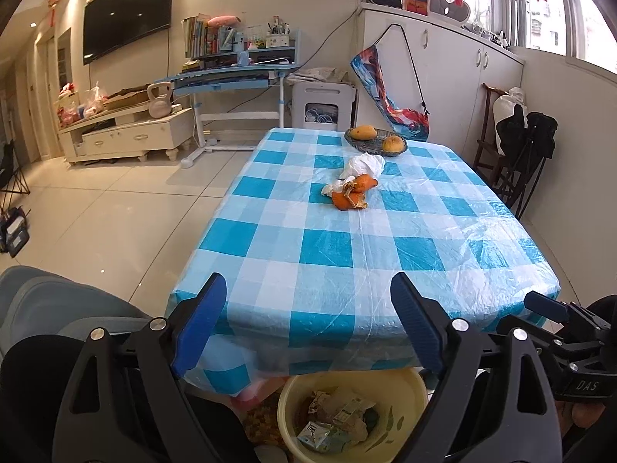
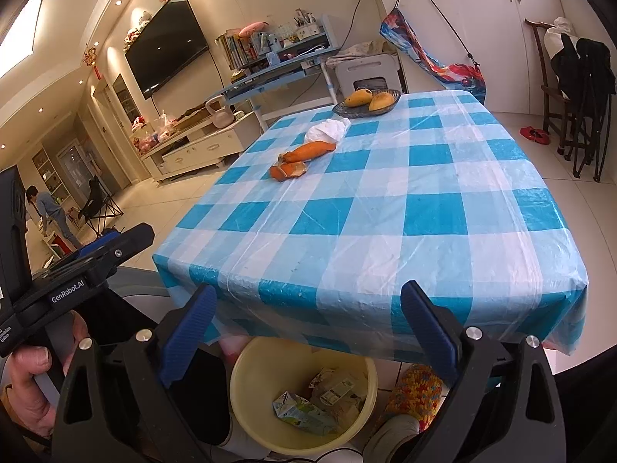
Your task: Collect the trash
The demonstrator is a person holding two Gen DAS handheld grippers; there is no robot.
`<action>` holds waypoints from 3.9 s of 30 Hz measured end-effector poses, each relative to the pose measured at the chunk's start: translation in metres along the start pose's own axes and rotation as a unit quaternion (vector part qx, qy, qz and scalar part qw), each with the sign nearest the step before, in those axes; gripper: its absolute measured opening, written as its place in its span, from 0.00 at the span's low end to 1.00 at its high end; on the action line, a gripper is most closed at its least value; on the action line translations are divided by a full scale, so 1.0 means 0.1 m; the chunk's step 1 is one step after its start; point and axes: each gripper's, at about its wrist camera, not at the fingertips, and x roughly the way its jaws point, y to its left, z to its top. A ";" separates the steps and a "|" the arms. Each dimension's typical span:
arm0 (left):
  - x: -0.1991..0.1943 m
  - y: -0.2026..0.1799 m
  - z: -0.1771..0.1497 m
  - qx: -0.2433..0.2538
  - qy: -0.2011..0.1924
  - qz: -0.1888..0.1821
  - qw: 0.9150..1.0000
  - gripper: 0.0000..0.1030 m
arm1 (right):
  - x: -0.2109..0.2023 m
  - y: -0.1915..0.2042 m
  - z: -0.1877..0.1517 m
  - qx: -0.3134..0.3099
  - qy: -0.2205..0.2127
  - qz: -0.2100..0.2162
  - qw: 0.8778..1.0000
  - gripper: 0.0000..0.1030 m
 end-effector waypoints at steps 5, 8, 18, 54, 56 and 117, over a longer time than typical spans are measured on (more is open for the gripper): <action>0.00 0.00 -0.01 0.000 -0.001 0.002 1.000 0.81 | 0.00 0.00 -0.01 -0.001 0.001 0.000 1.000 0.90; 0.01 0.01 -0.01 -0.005 0.001 0.003 1.000 0.82 | 0.01 0.01 -0.02 -0.003 0.003 -0.001 1.000 0.90; 0.03 0.05 0.00 -0.016 0.004 0.004 1.000 0.82 | 0.03 0.04 -0.03 -0.011 0.007 -0.001 1.000 0.90; 0.17 0.42 0.38 -0.078 0.023 -0.005 0.997 0.82 | 0.52 0.06 0.67 0.012 0.010 0.049 0.999 0.90; 0.26 0.48 0.48 -0.079 0.029 0.000 0.996 0.82 | 0.70 0.04 0.85 0.027 0.016 0.061 0.998 0.89; 0.78 0.03 0.51 0.004 0.085 -0.087 0.993 0.17 | 0.42 -0.09 0.30 0.087 0.090 0.196 0.973 0.17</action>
